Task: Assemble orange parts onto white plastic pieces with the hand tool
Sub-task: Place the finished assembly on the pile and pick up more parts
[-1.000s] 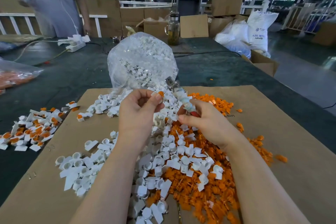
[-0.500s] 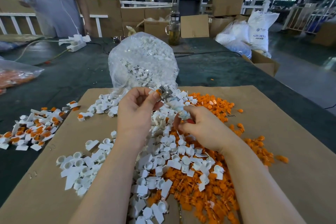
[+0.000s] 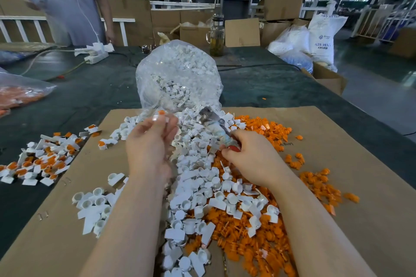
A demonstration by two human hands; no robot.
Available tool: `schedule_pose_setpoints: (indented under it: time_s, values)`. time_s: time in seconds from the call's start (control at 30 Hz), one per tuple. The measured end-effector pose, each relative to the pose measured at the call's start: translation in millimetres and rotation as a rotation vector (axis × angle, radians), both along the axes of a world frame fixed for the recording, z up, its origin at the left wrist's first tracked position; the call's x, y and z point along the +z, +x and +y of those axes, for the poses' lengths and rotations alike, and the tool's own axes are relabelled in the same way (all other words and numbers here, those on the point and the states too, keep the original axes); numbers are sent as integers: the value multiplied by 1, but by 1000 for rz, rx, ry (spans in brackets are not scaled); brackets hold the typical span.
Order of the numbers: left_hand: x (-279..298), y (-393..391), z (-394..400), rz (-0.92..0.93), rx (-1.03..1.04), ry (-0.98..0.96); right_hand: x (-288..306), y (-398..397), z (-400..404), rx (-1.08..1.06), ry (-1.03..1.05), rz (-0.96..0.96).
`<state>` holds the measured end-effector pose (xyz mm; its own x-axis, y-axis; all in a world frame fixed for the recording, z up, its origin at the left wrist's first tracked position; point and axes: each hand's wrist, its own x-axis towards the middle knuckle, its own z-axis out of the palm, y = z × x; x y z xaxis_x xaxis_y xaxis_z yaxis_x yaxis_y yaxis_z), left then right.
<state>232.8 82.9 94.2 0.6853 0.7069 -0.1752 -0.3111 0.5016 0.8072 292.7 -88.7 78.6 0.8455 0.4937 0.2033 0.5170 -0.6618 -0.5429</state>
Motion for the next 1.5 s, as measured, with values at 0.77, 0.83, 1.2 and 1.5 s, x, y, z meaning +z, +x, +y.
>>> schedule_pose_setpoints:
  time_s: [0.77,0.83,1.2,1.5]
  values:
    - [-10,-1,30,512,-62,537,-8,15,-14,-302,-222,173]
    - [-13,-1,22,640,-215,793,-10,13,-11,-318,-261,139]
    - [-24,2,18,815,-329,1317,-8,11,-7,-292,-314,139]
    - [-25,5,18,626,-248,1169,-10,10,-6,-256,-290,150]
